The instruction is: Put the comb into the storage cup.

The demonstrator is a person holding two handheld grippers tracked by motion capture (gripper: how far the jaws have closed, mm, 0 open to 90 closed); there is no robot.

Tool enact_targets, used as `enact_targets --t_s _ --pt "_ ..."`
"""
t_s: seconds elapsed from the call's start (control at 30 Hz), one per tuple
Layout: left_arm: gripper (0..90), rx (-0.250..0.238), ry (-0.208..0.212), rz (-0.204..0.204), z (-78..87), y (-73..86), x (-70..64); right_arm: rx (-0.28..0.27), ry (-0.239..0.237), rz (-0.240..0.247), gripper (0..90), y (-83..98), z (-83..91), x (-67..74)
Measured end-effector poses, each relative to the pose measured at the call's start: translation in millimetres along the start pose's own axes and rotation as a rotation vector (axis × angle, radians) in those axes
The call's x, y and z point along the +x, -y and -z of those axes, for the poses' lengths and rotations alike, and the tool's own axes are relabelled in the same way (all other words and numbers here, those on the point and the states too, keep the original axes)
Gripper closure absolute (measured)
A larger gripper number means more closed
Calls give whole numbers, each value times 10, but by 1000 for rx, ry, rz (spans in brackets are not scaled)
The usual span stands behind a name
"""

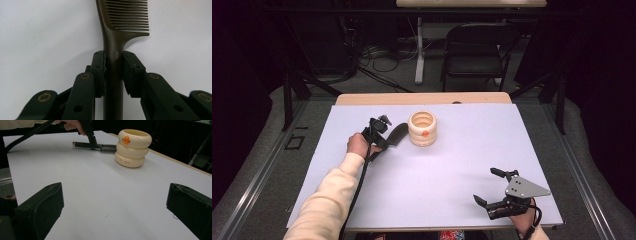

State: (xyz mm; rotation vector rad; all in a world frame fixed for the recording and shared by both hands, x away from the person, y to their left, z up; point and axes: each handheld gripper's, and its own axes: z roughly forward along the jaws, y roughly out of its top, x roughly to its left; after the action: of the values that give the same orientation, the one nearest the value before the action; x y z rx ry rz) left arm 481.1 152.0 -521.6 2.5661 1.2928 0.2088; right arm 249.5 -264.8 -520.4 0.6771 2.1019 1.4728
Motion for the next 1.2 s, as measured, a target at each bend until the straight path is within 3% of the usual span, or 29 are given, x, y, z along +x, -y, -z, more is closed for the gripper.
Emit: enact_targets --t_s 0.43,1.2 --pt "725 -88 -5 40 79 124 89 -1 0 2 4 -2 0 1" --pt "724 -242 47 69 235 383 164 4 -4 -3 5 1 -8 1"
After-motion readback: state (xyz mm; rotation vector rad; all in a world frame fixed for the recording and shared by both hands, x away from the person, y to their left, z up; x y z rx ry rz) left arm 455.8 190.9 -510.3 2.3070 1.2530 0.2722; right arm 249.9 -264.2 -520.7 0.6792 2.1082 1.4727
